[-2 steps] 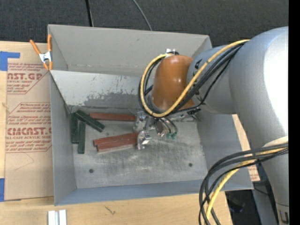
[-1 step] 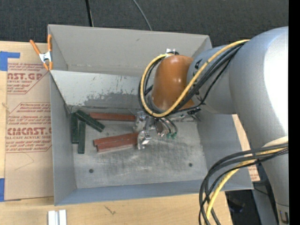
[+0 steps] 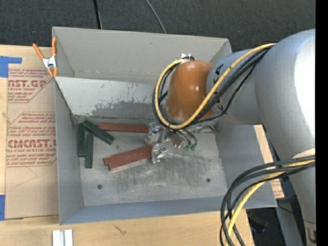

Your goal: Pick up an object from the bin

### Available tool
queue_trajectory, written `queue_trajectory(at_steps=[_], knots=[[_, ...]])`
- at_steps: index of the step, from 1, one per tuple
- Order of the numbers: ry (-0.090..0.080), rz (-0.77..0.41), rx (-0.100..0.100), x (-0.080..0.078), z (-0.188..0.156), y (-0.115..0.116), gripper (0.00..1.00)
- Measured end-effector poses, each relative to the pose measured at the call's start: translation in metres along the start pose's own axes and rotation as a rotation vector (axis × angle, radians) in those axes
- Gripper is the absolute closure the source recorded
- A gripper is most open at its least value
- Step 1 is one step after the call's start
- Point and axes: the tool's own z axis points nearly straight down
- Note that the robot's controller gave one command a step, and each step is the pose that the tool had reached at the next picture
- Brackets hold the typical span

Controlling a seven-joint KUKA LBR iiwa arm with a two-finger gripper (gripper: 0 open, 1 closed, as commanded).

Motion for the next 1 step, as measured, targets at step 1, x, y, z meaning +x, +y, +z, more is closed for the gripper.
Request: queue_trajectory(at_steps=[1], knots=[[0.025,-0.252,-0.009,-0.005,-0.1317,0.0515,1.0]])
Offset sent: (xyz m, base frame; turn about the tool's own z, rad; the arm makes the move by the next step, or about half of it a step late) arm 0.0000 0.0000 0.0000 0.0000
